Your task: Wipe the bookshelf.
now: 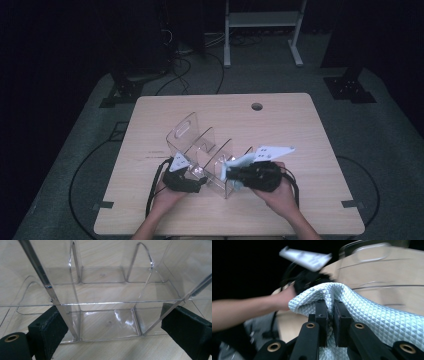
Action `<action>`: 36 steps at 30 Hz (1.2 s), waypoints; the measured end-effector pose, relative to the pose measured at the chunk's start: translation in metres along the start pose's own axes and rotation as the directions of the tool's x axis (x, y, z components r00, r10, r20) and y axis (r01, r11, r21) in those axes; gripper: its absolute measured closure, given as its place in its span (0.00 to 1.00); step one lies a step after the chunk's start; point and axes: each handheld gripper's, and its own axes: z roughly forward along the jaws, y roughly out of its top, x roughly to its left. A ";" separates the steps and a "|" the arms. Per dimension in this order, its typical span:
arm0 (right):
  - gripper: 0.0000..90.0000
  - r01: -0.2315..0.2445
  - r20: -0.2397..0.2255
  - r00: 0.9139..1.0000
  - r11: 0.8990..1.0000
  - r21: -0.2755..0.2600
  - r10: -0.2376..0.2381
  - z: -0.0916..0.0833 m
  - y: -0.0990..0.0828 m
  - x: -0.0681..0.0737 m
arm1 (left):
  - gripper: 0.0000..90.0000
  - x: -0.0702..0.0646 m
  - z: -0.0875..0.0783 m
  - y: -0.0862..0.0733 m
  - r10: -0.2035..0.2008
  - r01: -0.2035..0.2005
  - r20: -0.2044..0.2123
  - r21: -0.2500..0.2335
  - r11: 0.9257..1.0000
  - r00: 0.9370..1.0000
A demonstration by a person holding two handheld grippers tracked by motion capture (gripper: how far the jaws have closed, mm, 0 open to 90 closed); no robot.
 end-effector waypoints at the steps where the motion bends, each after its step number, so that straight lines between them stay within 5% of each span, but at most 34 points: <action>1: 0.92 0.046 0.025 0.999 0.999 0.007 -0.046 0.003 0.000 0.006 | 0.08 -0.001 0.000 0.000 -0.002 0.002 -0.002 -0.005 1.000 1.000; 3: 0.92 0.018 0.035 0.999 1.000 -0.009 -0.018 -0.001 0.002 -0.002 | 0.09 -0.001 0.000 0.000 -0.002 0.002 -0.006 -0.002 1.000 1.000; 7: 0.92 -0.021 0.127 0.991 0.999 -0.050 0.027 -0.013 0.005 -0.018 | 0.08 -0.002 0.001 0.000 -0.002 0.002 -0.006 -0.006 1.000 1.000; 10: 0.92 -0.013 0.142 0.990 0.999 -0.052 0.020 -0.012 0.004 -0.016 | 0.08 -0.001 0.001 0.000 -0.002 0.002 -0.004 -0.003 1.000 1.000; 15: 0.92 0.021 0.024 0.999 1.000 0.017 -0.022 0.004 0.002 0.007 | 0.08 -0.001 0.001 0.000 -0.003 0.002 -0.003 -0.003 1.000 1.000; 18: 0.92 0.084 0.062 0.994 0.995 0.055 -0.088 0.013 0.000 0.019 | 0.08 -0.001 0.001 0.001 0.001 -0.001 -0.004 -0.003 1.000 1.000; 23: 0.92 0.013 0.086 0.996 1.000 -0.007 -0.012 -0.001 0.006 0.000 | 0.08 -0.002 0.001 0.001 0.002 -0.002 -0.007 -0.005 1.000 1.000; 31: 0.92 0.077 0.097 0.992 0.996 0.034 -0.080 0.011 0.002 0.016 | 0.08 -0.002 0.001 0.000 -0.001 0.001 -0.004 -0.004 1.000 1.000; 36: 0.92 0.030 0.087 0.996 1.000 0.000 -0.030 0.001 0.004 0.002 | 0.08 -0.002 0.001 0.001 0.004 -0.004 -0.005 -0.002 1.000 1.000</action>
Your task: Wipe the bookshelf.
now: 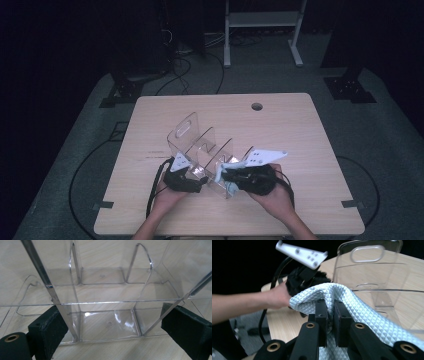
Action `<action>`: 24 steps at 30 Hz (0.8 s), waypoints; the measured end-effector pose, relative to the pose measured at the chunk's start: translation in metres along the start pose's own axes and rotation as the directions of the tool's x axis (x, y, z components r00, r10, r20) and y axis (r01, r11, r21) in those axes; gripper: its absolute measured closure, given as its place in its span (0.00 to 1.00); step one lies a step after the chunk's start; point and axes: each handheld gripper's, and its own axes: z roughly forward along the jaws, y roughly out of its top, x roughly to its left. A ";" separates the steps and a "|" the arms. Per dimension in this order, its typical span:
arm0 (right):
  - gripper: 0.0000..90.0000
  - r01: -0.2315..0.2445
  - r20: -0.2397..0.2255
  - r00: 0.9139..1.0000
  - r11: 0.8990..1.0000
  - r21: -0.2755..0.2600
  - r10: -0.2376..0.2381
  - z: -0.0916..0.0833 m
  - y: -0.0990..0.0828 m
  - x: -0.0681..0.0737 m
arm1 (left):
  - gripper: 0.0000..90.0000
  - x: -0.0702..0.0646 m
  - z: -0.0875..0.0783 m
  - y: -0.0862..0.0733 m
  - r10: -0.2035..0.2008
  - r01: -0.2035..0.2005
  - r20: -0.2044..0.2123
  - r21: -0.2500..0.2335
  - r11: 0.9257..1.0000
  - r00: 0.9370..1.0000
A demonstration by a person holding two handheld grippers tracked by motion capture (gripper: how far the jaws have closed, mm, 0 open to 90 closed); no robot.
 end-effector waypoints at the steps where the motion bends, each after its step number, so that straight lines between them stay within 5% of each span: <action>1: 0.92 -0.014 0.022 1.000 1.000 -0.014 0.015 -0.007 0.001 -0.008 | 0.08 0.000 0.000 0.000 -0.001 0.001 0.000 -0.001 1.000 1.000; 7: 0.92 -0.072 0.094 0.993 0.996 -0.057 0.077 -0.018 0.001 -0.031 | 0.08 0.000 0.000 0.000 -0.004 0.004 0.000 -0.002 1.000 1.000; 10: 0.92 -0.060 0.086 0.994 0.997 -0.044 0.063 -0.014 0.001 -0.022 | 0.08 0.001 0.001 0.000 -0.003 0.003 0.003 -0.003 1.000 1.000; 12: 0.92 -0.046 0.036 0.998 0.999 -0.023 0.046 -0.009 0.001 -0.012 | 0.08 0.001 0.000 -0.001 -0.005 0.005 0.005 -0.003 1.000 1.000; 14: 0.92 -0.014 -0.026 1.000 1.000 0.014 0.014 0.001 -0.001 0.004 | 0.08 0.001 0.000 -0.001 -0.004 0.004 0.003 -0.003 1.000 1.000; 17: 0.92 0.049 -0.034 0.998 0.996 0.073 -0.047 0.013 -0.005 0.020 | 0.08 0.000 0.000 -0.001 -0.004 0.004 0.001 -0.004 1.000 1.000; 19: 0.92 0.058 -0.015 0.998 0.996 0.073 -0.057 0.014 -0.005 0.020 | 0.08 0.000 0.000 -0.001 0.000 0.000 0.000 -0.007 1.000 1.000; 24: 0.92 -0.006 0.014 1.000 1.000 0.005 0.006 -0.001 0.002 -0.001 | 0.08 -0.001 0.000 0.000 -0.001 0.001 -0.001 -0.004 1.000 1.000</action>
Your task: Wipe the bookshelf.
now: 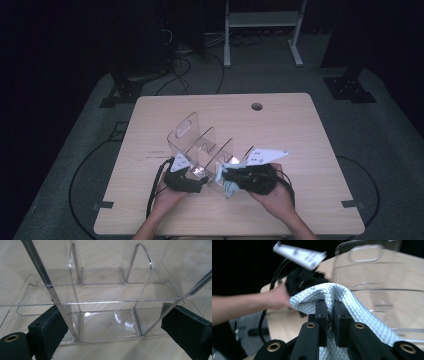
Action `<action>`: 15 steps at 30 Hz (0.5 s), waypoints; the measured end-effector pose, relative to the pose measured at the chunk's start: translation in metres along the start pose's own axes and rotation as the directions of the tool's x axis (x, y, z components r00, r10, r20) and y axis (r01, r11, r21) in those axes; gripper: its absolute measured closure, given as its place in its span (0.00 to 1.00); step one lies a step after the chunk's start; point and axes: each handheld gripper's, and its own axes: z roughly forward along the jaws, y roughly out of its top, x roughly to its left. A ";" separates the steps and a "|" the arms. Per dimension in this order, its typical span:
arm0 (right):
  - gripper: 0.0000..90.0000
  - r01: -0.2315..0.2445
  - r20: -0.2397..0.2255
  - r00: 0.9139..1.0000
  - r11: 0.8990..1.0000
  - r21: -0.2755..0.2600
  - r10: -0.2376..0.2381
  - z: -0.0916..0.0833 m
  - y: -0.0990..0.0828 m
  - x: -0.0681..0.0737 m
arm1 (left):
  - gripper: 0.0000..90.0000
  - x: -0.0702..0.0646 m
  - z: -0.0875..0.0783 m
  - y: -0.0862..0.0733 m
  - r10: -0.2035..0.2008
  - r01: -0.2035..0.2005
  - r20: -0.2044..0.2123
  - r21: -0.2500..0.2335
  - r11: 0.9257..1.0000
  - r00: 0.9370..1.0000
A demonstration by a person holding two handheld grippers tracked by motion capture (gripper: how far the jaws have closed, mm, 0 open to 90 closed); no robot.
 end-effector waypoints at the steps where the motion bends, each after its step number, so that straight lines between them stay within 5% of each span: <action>1: 0.92 -0.011 0.030 0.999 1.000 -0.015 0.012 -0.005 0.001 -0.007 | 0.08 0.000 0.000 0.000 0.000 0.000 0.000 0.000 1.000 1.000; 9: 0.92 -0.150 0.124 0.979 0.984 -0.101 0.162 -0.023 -0.002 -0.062 | 0.08 0.000 0.000 0.000 0.000 0.000 0.001 -0.002 1.000 1.000; 15: 0.92 -0.239 0.130 0.958 0.961 -0.136 0.257 -0.029 -0.008 -0.091 | 0.08 0.000 0.000 0.000 -0.004 0.004 0.000 -0.006 1.000 1.000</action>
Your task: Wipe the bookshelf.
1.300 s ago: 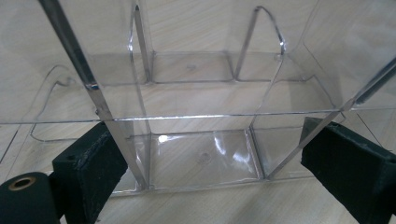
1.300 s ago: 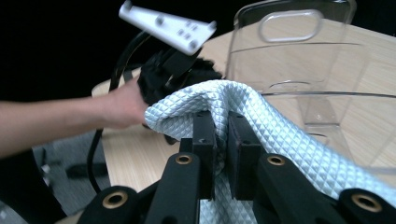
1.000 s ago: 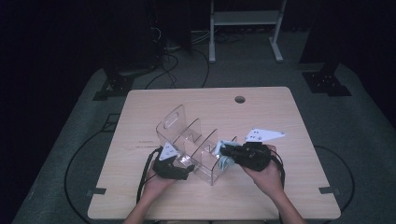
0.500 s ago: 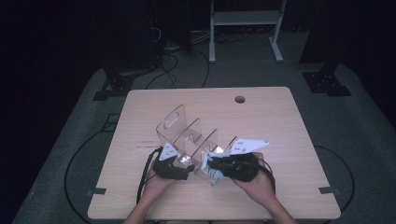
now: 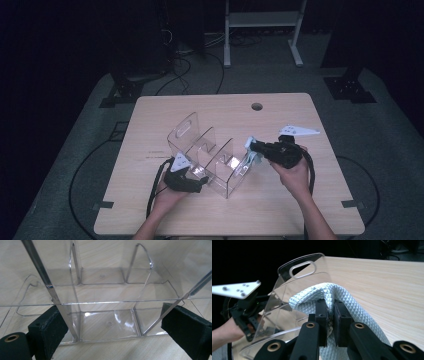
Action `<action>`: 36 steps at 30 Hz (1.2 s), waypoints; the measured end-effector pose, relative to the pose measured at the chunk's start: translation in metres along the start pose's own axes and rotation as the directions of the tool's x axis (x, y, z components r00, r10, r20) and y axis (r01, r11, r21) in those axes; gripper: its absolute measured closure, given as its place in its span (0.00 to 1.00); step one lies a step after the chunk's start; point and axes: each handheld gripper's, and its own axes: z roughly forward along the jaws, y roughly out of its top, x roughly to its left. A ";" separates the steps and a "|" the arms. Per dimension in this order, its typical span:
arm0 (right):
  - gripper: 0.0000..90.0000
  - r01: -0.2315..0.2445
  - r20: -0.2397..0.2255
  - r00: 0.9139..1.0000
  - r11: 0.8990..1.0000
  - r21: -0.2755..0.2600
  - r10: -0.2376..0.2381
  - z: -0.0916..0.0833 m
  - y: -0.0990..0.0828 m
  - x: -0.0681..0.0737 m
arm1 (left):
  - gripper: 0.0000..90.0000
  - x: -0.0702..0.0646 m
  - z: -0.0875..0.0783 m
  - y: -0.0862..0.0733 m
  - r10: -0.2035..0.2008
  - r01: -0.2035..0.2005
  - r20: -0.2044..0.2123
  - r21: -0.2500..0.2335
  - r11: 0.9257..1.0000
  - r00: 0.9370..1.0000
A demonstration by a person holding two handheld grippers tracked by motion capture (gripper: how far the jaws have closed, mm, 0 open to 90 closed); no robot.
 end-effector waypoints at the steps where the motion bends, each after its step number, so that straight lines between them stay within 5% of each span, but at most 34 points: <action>1: 0.92 -0.021 -0.005 1.000 1.000 -0.001 0.021 0.000 0.000 -0.004 | 0.08 0.000 0.000 0.000 0.000 0.000 0.000 0.000 1.000 1.000; 5: 0.92 -0.055 0.024 0.998 0.998 0.010 0.055 -0.002 -0.005 -0.018 | 0.08 0.000 0.000 0.000 0.000 0.000 -0.001 -0.002 1.000 1.000; 11: 0.93 -0.084 0.035 0.996 0.992 0.100 0.081 0.012 -0.024 -0.033 | 0.08 0.000 0.000 0.000 0.002 -0.002 -0.001 0.000 1.000 1.000; 21: 0.93 -0.150 0.066 0.988 0.957 0.247 0.138 0.042 -0.062 -0.056 | 0.08 0.000 0.000 0.000 0.002 -0.002 0.001 0.003 1.000 1.000; 23: 0.93 -0.159 0.080 0.987 0.943 0.293 0.142 0.049 -0.072 -0.061 | 0.08 0.000 0.000 0.000 0.002 -0.002 0.001 0.001 1.000 1.000; 30: 0.93 -0.127 0.040 0.992 0.974 0.185 0.122 0.030 -0.052 -0.048 | 0.08 0.000 0.000 0.000 0.001 -0.001 0.002 0.001 1.000 1.000; 32: 0.93 -0.123 0.049 0.992 0.970 0.208 0.115 0.032 -0.056 -0.049 | 0.08 0.000 0.001 0.001 0.002 -0.002 0.001 0.002 1.000 1.000; 36: 0.93 -0.147 0.070 0.989 0.944 0.297 0.132 0.043 -0.076 -0.055 | 0.08 0.000 0.001 0.000 0.001 -0.001 0.000 0.000 1.000 1.000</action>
